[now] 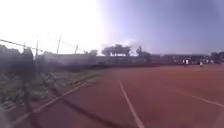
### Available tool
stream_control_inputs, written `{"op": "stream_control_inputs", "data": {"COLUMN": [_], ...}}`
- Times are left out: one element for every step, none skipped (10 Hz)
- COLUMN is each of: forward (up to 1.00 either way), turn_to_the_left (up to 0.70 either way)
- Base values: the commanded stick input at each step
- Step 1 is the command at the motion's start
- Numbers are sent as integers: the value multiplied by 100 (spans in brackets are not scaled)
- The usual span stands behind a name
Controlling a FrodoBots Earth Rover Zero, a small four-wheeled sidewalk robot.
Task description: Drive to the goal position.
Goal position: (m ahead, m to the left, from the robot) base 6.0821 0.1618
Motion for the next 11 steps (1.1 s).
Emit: {"op": "stream_control_inputs", "data": {"forward": [50, 50, 50, 50, 50, 50, 50, 50, 50, 50, 50], "turn_to_the_left": [0, 0, 0, 0, 0, 0, 0, 0, 0, 0, 0]}}
